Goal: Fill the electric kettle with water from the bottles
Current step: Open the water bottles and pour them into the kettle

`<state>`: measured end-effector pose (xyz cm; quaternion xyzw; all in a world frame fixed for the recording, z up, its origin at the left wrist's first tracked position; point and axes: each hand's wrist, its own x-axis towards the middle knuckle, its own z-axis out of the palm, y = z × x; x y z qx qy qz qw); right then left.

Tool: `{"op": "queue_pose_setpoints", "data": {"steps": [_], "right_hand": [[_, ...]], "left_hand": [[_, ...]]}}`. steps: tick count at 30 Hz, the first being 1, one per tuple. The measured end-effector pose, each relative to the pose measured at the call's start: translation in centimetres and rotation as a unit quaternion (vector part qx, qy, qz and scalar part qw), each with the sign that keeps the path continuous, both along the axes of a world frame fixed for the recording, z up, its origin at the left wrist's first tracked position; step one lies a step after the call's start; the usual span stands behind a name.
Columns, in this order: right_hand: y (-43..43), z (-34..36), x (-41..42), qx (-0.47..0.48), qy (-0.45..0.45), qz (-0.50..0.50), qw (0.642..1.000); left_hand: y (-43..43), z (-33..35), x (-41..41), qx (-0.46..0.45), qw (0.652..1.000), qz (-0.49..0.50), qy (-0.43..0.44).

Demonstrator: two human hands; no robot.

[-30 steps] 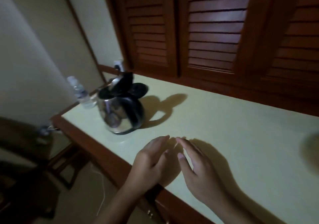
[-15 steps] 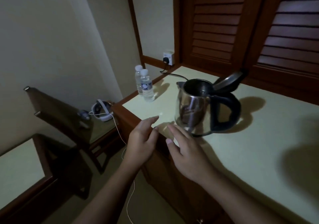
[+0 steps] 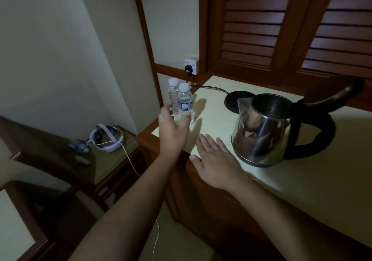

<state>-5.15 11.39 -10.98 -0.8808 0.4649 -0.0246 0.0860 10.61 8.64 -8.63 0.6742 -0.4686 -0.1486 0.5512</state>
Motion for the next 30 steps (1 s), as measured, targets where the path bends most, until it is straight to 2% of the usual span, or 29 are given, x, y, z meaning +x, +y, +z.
{"op": "queue_pose_setpoints", "data": {"steps": [4,8,11,14,18,23,26,30], "right_hand": [[0.4,0.5,-0.2,0.003,0.043,0.003,0.999],[1.0,0.7,-0.5,0.005,0.047,0.007,0.999],[1.4,0.4,-1.2,0.011,0.012,0.006,1.0],[1.3,0.8,-1.7,0.023,-0.094,-0.015,0.995],[1.3,2.7,-2.3,-0.035,-0.244,-0.038,0.968],[0.4,5.9,-2.4,-0.162,-0.391,-0.042,0.905],[0.1,8.7,-2.2,-0.202,-0.396,-0.04,0.895],[0.4,11.9,-2.5,-0.127,-0.328,-0.05,0.935]], "left_hand": [[-2.4,0.3,-1.3,-0.009,0.999,0.042,0.001],[-4.0,0.5,-2.2,-0.017,0.997,0.072,0.004],[-4.5,0.4,-2.1,-0.008,0.997,0.082,-0.009],[-4.4,0.3,-1.9,-0.012,0.997,0.075,-0.021],[-2.8,0.0,-1.6,-0.031,0.998,0.031,-0.047],[1.7,0.5,-1.3,-0.059,0.994,-0.085,-0.047],[4.4,1.8,-1.6,-0.062,0.984,-0.16,-0.043],[6.8,3.0,-1.9,-0.042,0.974,-0.219,-0.039]]}}
